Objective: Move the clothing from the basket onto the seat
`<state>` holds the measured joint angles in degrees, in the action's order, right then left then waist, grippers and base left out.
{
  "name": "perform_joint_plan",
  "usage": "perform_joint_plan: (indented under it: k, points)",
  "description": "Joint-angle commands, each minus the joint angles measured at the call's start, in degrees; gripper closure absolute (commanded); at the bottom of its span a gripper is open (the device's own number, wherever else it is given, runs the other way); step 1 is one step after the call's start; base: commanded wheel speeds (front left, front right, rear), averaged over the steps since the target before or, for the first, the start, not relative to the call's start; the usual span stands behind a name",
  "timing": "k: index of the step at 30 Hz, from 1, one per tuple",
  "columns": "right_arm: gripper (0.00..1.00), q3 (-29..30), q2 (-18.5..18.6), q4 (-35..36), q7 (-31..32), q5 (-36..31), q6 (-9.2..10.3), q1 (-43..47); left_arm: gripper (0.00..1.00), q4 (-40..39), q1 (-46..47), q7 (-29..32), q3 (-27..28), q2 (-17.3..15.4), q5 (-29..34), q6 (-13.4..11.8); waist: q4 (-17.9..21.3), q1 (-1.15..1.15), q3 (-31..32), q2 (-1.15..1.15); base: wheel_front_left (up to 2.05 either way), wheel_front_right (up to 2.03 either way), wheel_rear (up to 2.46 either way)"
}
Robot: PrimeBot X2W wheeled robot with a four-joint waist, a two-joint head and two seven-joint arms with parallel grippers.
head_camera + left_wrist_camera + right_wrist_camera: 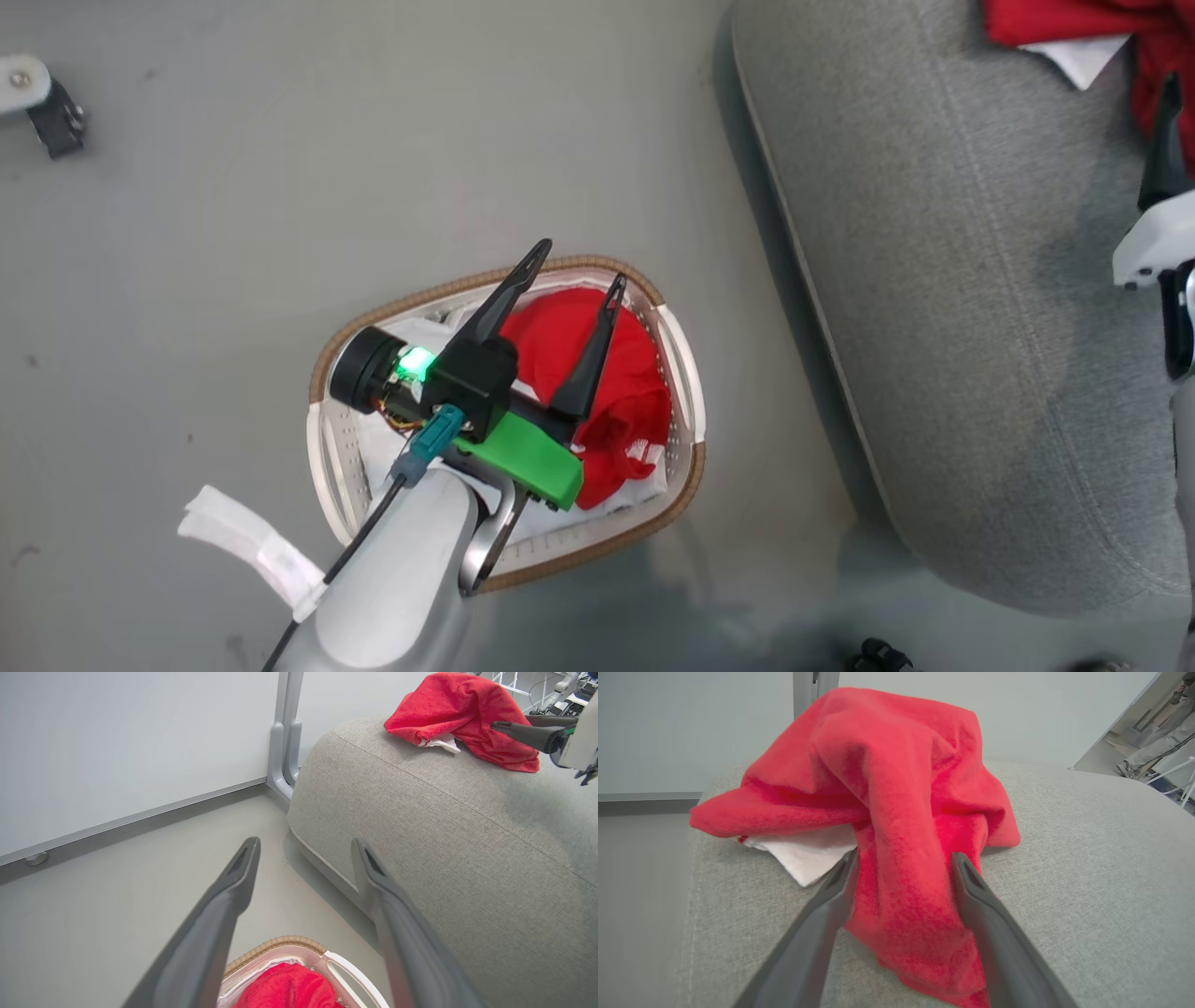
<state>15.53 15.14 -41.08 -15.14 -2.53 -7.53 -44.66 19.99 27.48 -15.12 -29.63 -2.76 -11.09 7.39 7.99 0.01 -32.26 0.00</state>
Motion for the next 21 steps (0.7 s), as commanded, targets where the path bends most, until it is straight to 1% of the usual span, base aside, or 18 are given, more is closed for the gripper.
perform_joint_plan:
  k: [1,6,10,17,21]
  points:
    - [0.0,-0.4,-0.3,1.3,0.0,0.6,0.08,2.2,0.0,0.1,-1.3,-0.1,0.8,-0.3,-0.5,0.2,0.7,-0.01,3.7,0.0,0.0,0.0,0.0]
    - [0.0,-4.0,-2.2,6.5,0.0,2.8,0.08,8.1,0.0,-0.3,-4.3,-0.1,3.8,-0.3,-1.1,0.2,0.4,-0.01,8.2,0.0,0.0,0.0,0.0]
    - [0.0,-7.7,-3.8,10.8,0.0,5.9,0.08,12.8,0.0,-0.1,-7.1,-0.1,6.3,-0.3,-1.3,0.1,-0.7,-0.01,12.1,0.0,0.0,0.0,0.0]
    - [0.0,-13.2,-6.4,16.4,0.0,9.7,0.08,19.3,0.0,0.0,-12.3,-0.1,10.9,-0.2,-1.1,-1.2,-3.2,-0.01,17.5,0.0,0.0,0.0,0.0]
    - [0.0,-15.5,-7.8,18.5,0.0,11.7,0.08,22.6,0.0,-0.2,-15.3,-0.1,14.1,-0.2,-1.0,-2.3,-4.6,-0.01,19.9,0.0,0.0,0.0,0.0]
